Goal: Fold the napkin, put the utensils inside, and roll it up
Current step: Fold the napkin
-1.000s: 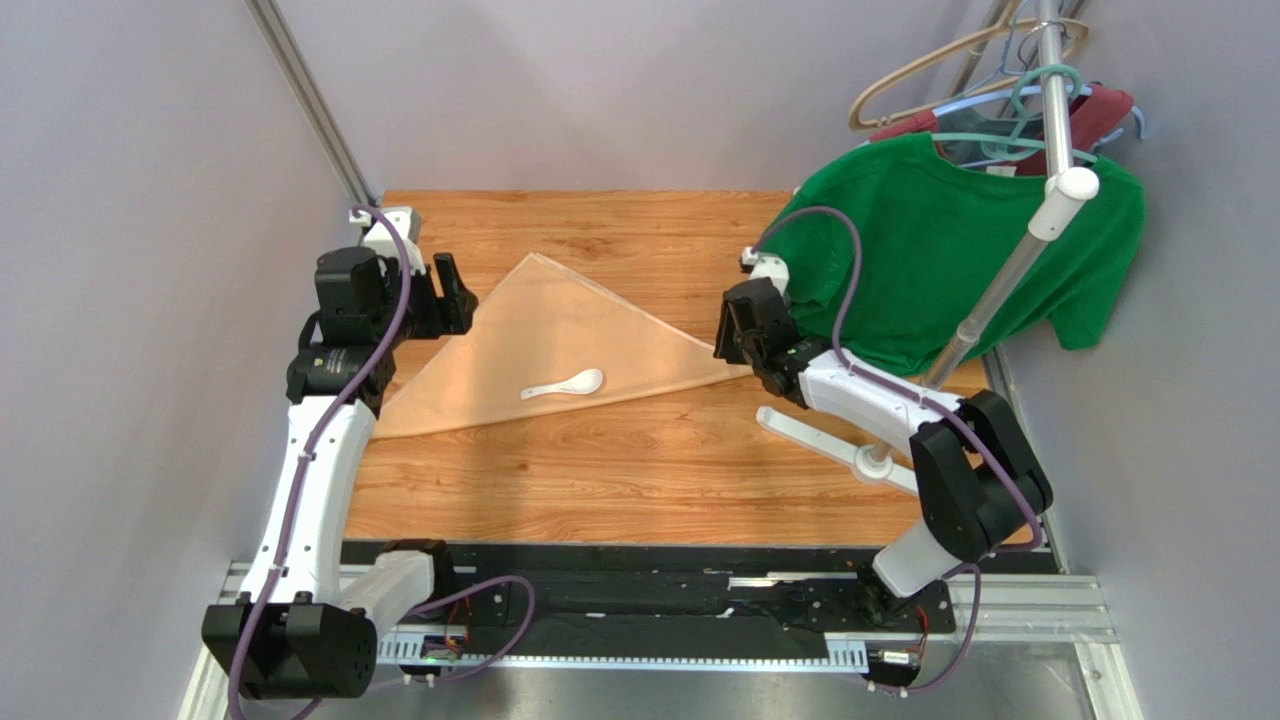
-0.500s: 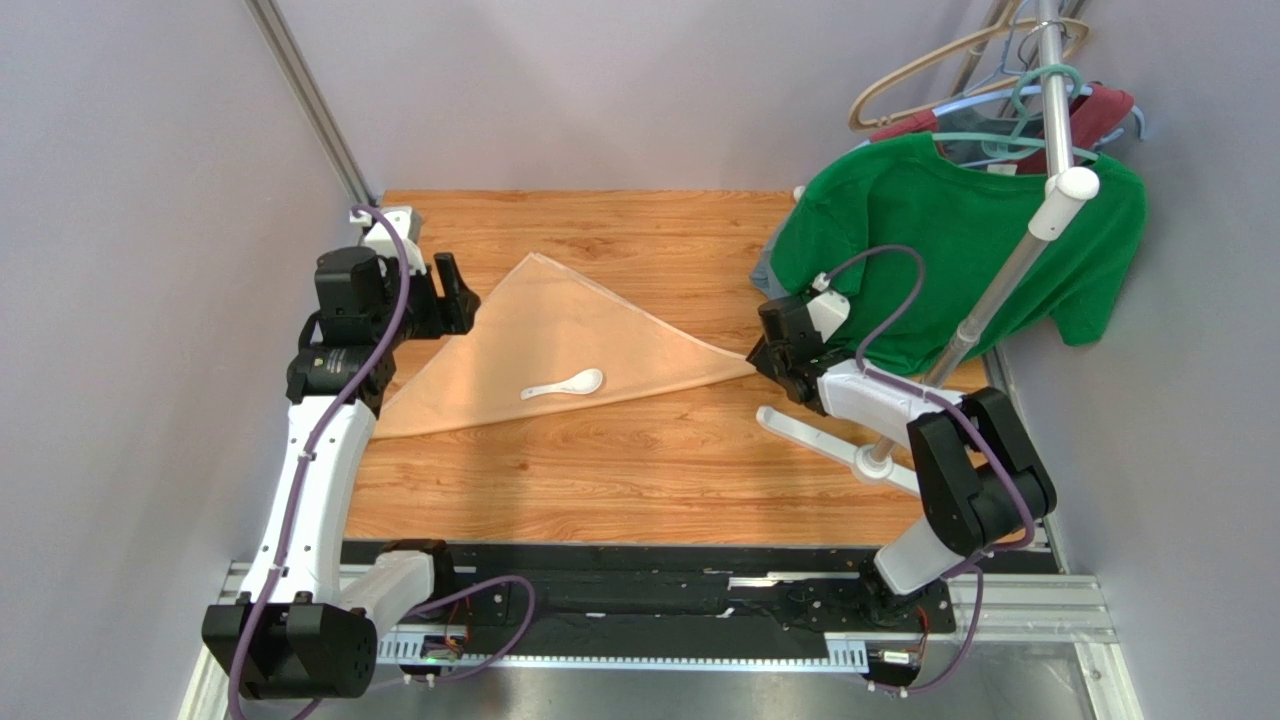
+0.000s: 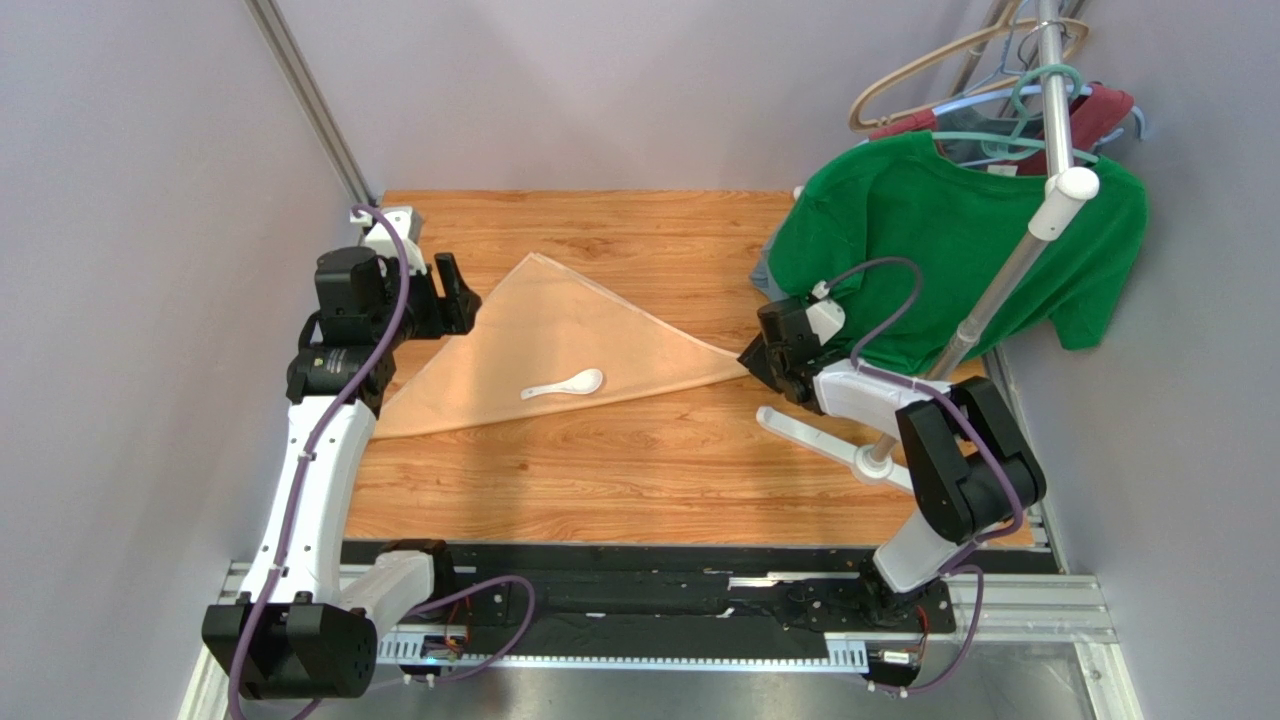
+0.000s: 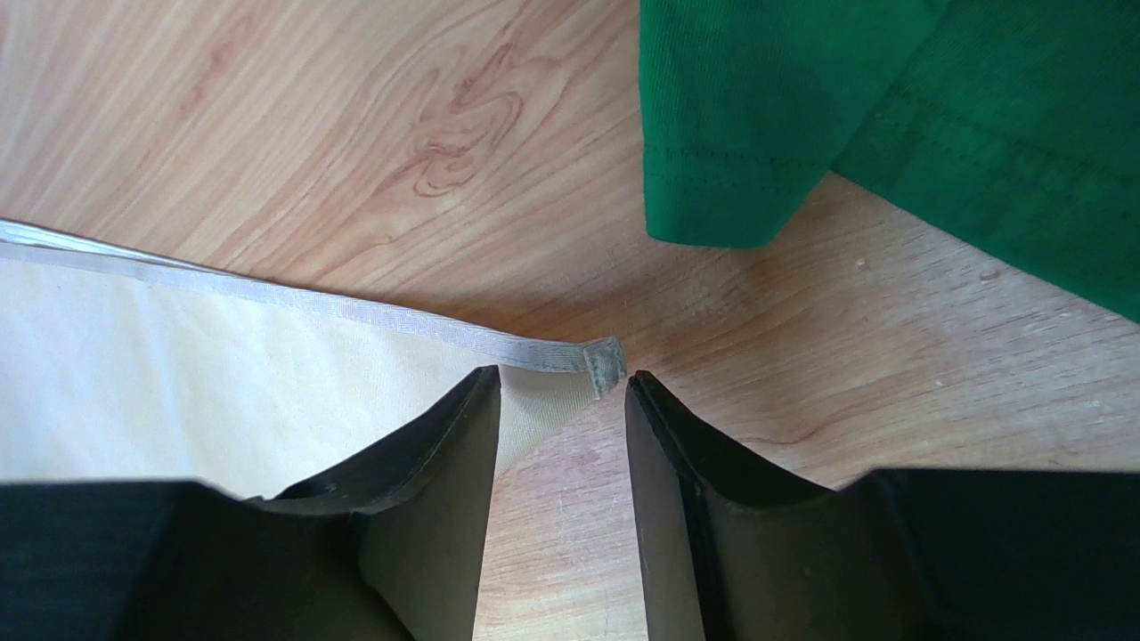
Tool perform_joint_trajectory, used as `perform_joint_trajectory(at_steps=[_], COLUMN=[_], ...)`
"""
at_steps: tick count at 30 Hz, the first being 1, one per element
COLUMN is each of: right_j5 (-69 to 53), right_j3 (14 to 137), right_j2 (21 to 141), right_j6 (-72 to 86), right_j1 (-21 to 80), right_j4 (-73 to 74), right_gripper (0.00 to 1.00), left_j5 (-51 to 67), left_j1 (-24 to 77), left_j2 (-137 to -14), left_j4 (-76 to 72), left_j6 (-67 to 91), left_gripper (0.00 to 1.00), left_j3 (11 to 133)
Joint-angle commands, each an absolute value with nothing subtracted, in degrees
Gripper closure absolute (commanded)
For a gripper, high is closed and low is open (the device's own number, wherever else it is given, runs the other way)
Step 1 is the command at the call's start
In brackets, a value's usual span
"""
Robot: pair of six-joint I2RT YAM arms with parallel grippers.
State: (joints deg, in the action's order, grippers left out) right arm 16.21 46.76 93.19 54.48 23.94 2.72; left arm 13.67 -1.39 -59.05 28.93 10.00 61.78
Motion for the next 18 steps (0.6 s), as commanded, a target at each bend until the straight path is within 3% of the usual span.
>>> perform_joint_trajectory(at_steps=[1,18], right_j5=[14.9,14.4], right_j3=[46.7,46.6], right_j2=[94.9,96.6], right_j6=[57.2,58.6], right_j1=[24.0,24.0], right_j4=[-1.1,-1.9], right_gripper=[0.56,0.56], left_j5=[14.9,16.1], left_j1=[-1.7,-1.7], left_j2=[-58.6,-58.9], left_j4=[27.1,26.8], left_j6=[10.7,11.2], left_gripper=[0.26,0.26], left_j3=[62.8,62.7])
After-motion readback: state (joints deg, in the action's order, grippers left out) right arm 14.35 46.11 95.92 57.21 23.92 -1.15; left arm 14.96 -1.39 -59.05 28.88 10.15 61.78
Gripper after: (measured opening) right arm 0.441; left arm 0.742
